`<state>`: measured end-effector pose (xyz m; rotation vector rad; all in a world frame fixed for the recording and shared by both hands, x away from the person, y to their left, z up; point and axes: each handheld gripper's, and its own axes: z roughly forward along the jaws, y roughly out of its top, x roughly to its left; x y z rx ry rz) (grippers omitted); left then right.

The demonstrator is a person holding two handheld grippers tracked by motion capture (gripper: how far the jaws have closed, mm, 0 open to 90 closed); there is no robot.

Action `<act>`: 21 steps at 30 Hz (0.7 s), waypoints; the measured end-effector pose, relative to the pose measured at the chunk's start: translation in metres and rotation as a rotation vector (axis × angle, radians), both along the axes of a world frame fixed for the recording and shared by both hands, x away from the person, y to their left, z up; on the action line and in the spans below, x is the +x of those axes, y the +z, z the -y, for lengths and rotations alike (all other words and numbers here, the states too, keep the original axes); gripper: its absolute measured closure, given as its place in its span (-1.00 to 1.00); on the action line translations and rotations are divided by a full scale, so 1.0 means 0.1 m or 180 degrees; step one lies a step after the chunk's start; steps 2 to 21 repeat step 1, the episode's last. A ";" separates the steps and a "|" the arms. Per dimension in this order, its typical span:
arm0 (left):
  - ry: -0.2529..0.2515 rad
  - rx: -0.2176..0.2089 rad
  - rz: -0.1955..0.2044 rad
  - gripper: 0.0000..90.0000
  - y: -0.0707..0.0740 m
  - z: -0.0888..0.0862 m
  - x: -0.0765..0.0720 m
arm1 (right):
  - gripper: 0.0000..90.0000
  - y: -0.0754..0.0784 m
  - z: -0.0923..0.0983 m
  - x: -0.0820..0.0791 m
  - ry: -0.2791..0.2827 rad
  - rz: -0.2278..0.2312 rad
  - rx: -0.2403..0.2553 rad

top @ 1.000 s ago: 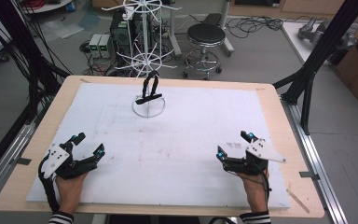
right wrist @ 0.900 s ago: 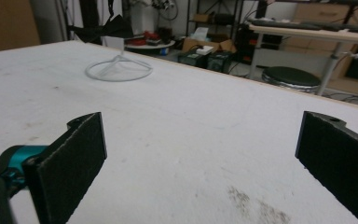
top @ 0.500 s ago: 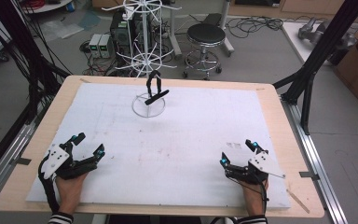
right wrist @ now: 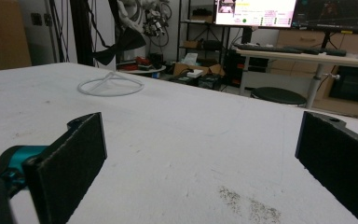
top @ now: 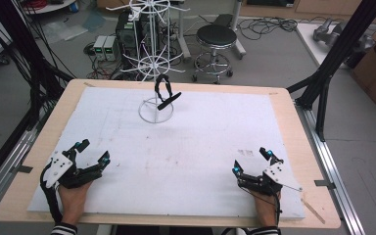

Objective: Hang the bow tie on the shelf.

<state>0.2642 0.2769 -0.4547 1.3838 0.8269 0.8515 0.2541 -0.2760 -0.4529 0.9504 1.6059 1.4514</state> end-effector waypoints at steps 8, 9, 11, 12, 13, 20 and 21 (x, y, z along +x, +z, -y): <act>0.0000 0.0000 0.0000 -0.65 0.00 0.00 0.00 | -0.98 0.00 -0.01 -0.01 0.0003 -0.0023 0.0007; 0.0000 0.0000 0.0000 -0.65 0.00 0.00 0.00 | -0.98 0.00 -0.01 -0.01 0.0003 -0.0023 0.0007; 0.0000 0.0000 0.0000 -0.65 0.00 0.00 0.00 | -0.98 0.00 -0.01 -0.01 0.0003 -0.0023 0.0007; 0.0000 0.0000 0.0000 -0.65 0.00 0.00 0.00 | -0.98 0.00 -0.01 -0.01 0.0003 -0.0023 0.0007; 0.0000 0.0000 0.0000 -0.65 0.00 0.00 0.00 | -0.98 0.00 -0.01 -0.01 0.0003 -0.0023 0.0007; 0.0000 0.0000 0.0000 -0.65 0.00 0.00 0.00 | -0.98 0.00 -0.01 -0.01 0.0003 -0.0023 0.0007; 0.0000 0.0000 0.0000 -0.65 0.00 0.00 0.00 | -0.98 0.00 -0.01 -0.01 0.0003 -0.0023 0.0007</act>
